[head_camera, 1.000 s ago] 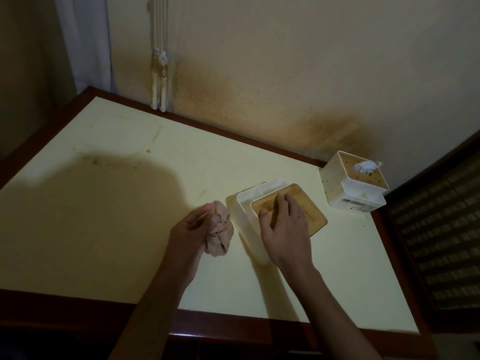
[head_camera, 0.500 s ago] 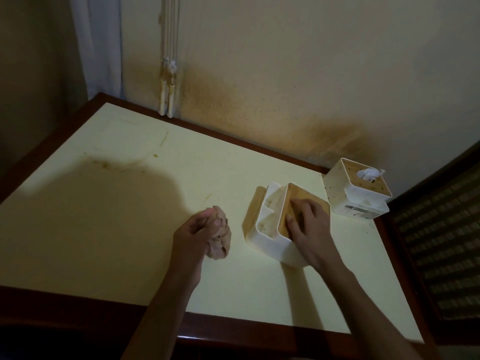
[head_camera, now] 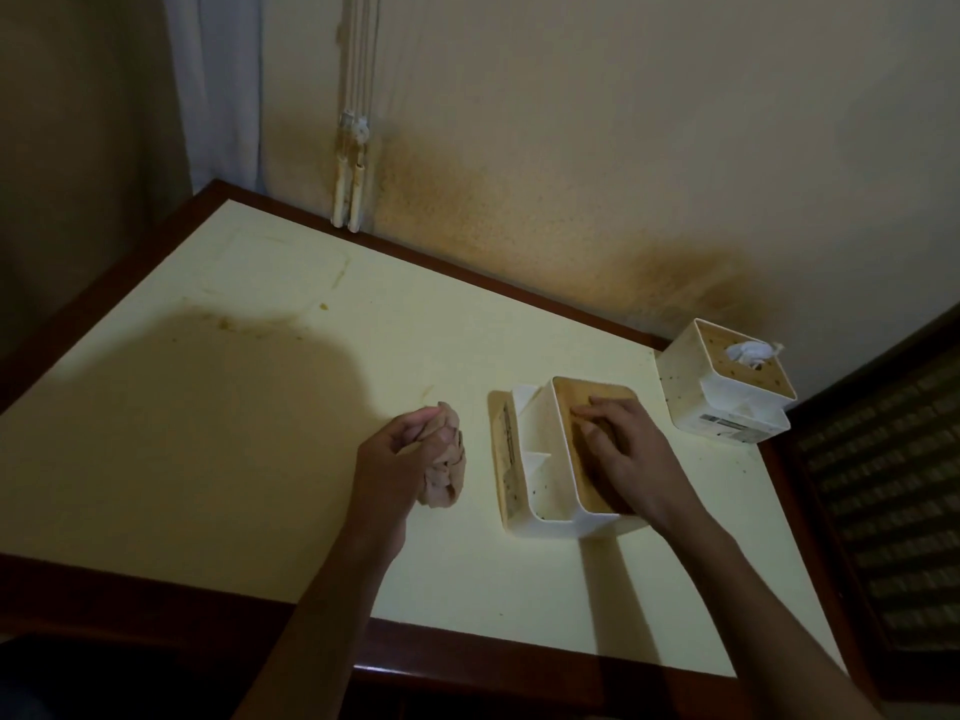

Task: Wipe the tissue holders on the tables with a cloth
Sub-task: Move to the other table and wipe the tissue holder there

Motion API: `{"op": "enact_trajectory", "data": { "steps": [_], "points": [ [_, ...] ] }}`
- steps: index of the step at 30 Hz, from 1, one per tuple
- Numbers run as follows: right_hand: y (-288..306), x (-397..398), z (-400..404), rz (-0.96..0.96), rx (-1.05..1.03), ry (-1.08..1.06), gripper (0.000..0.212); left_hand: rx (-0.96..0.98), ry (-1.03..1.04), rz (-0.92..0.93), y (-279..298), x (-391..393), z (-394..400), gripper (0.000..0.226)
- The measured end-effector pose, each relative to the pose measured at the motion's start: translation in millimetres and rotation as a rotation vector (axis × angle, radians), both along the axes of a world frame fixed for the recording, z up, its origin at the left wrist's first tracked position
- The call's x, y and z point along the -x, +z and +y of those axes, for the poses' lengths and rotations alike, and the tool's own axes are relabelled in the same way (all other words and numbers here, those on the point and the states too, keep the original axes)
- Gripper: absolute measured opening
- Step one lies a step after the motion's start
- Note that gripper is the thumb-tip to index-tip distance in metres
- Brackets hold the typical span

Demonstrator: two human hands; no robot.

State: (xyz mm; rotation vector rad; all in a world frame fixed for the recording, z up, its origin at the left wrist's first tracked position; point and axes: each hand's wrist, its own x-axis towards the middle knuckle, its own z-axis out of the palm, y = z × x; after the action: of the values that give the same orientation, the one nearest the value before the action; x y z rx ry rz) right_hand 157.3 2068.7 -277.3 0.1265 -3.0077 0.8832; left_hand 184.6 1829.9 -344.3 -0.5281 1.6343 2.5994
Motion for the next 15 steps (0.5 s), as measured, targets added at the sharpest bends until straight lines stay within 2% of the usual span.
{"op": "enact_trajectory", "data": {
  "steps": [4, 7, 11, 15],
  "points": [
    [-13, -4, -14, 0.095, -0.255, -0.030, 0.046, 0.022, -0.008, -0.024, -1, -1, 5, 0.024],
    [-22, -3, -10, 0.097, -0.339, -0.027, 0.059, 0.026, -0.015, -0.054, -6, 2, 6, 0.026],
    [-33, 7, 4, 0.070, -0.472, 0.085, 0.069, 0.016, -0.023, -0.063, -9, 7, 7, 0.024],
    [-31, 9, 1, 0.066, -0.443, 0.087, 0.062, 0.033, -0.013, -0.056, -6, 28, 12, 0.019]
  ]
}}
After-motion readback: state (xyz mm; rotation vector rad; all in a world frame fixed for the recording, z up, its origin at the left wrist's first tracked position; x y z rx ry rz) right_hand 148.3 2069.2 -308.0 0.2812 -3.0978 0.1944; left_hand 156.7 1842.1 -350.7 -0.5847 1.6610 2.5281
